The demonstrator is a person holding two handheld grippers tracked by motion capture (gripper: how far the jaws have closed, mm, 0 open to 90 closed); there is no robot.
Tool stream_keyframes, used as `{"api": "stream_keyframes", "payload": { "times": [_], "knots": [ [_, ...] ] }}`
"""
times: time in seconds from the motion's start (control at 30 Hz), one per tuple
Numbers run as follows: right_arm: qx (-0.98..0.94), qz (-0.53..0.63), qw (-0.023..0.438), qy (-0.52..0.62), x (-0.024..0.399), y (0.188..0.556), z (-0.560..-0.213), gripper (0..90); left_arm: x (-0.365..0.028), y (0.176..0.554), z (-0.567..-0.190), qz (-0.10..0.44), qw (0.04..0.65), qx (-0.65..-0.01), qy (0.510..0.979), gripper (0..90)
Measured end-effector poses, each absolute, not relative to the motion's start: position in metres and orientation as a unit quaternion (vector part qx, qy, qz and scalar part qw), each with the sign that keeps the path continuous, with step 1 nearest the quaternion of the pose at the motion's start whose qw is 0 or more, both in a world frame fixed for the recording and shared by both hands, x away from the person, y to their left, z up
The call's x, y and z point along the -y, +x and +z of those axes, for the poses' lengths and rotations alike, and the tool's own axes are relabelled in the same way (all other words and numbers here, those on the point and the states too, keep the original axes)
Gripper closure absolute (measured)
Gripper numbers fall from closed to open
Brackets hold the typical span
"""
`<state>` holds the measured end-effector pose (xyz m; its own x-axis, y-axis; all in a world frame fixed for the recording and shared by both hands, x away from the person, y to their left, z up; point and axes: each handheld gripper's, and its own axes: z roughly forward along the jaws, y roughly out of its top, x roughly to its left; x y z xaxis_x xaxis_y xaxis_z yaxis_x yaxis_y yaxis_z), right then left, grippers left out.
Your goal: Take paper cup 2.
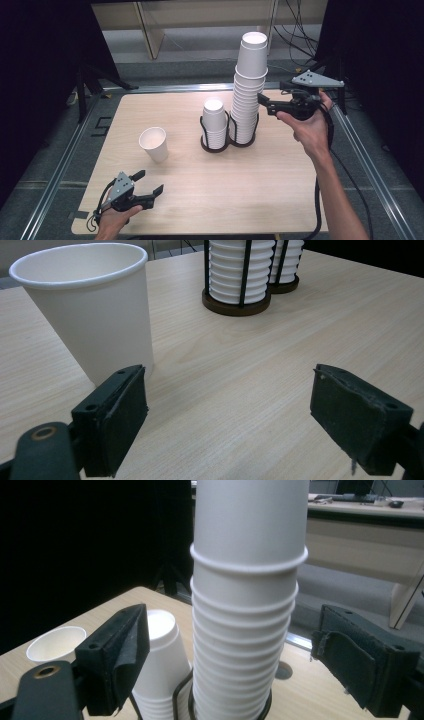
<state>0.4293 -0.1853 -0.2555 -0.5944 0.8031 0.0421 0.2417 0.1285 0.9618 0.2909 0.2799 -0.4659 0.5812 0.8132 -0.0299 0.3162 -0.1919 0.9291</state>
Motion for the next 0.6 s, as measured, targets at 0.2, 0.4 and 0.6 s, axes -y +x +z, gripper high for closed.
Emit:
{"api": "stream_keyframes", "payload": {
  "times": [0.2, 0.4, 0.6],
  "knots": [
    [-0.702, 0.548, 0.264, 0.37, 0.179, 0.44, -0.237, 15.3, -0.28, 0.291, -0.466, 0.245, 0.507, -0.385, 0.731, 14.8],
    [-0.694, 0.555, 0.269, 0.372, 0.175, 0.455, -0.225, 15.3, -0.28, 0.291, -0.466, 0.245, 0.505, -0.385, 0.732, 14.8],
    [-0.694, 0.553, 0.262, 0.379, 0.165, 0.472, -0.221, 15.3, -0.28, 0.291, -0.466, 0.244, 0.508, -0.384, 0.732, 14.8]
  ]
}}
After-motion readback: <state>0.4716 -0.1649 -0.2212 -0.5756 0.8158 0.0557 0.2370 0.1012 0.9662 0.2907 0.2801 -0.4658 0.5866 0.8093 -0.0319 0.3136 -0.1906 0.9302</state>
